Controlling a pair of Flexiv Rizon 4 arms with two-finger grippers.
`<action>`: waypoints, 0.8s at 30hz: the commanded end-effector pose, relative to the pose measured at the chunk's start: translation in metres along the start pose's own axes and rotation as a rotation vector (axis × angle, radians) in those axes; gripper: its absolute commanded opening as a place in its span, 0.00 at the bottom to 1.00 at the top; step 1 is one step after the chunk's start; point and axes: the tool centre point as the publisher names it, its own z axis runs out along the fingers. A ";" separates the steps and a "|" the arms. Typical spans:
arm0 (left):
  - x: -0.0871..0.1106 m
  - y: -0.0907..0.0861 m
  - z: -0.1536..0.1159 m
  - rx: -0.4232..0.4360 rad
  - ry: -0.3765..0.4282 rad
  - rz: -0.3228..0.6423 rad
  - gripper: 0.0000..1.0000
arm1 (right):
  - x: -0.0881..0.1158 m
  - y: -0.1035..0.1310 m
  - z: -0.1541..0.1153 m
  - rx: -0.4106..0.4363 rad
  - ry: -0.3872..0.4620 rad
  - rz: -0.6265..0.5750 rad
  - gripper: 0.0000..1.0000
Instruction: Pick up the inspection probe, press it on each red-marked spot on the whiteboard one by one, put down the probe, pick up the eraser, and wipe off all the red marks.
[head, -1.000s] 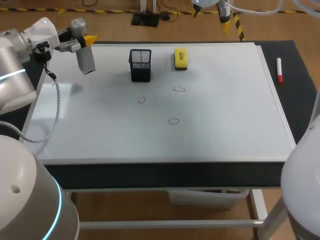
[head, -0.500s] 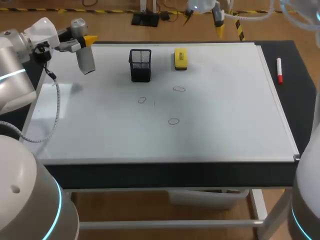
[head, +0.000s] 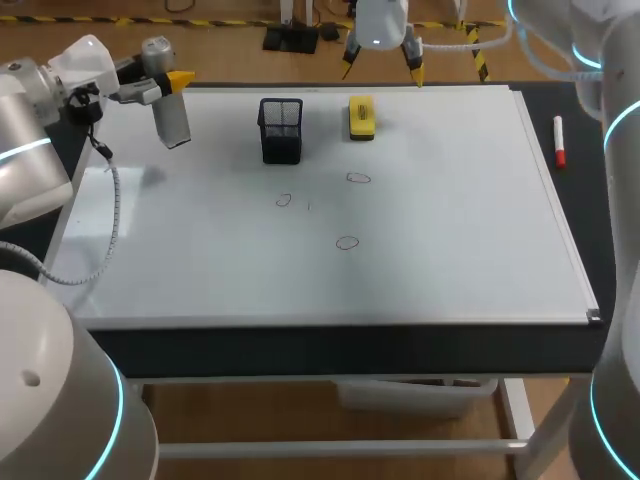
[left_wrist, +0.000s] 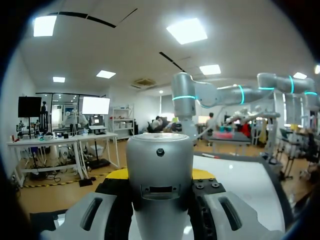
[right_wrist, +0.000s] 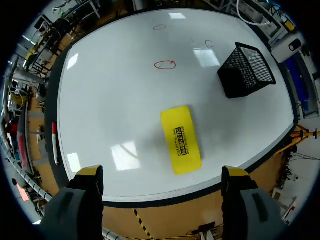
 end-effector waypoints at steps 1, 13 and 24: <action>0.000 0.000 0.000 0.001 0.001 0.001 0.00 | -0.005 0.001 0.004 -0.003 0.009 -0.027 1.00; 0.000 0.000 0.000 0.001 0.001 0.001 0.00 | -0.019 0.012 0.026 -0.026 -0.090 -0.163 1.00; 0.000 0.000 0.000 0.001 0.001 0.001 0.00 | -0.033 0.023 0.039 -0.048 -0.070 -0.230 1.00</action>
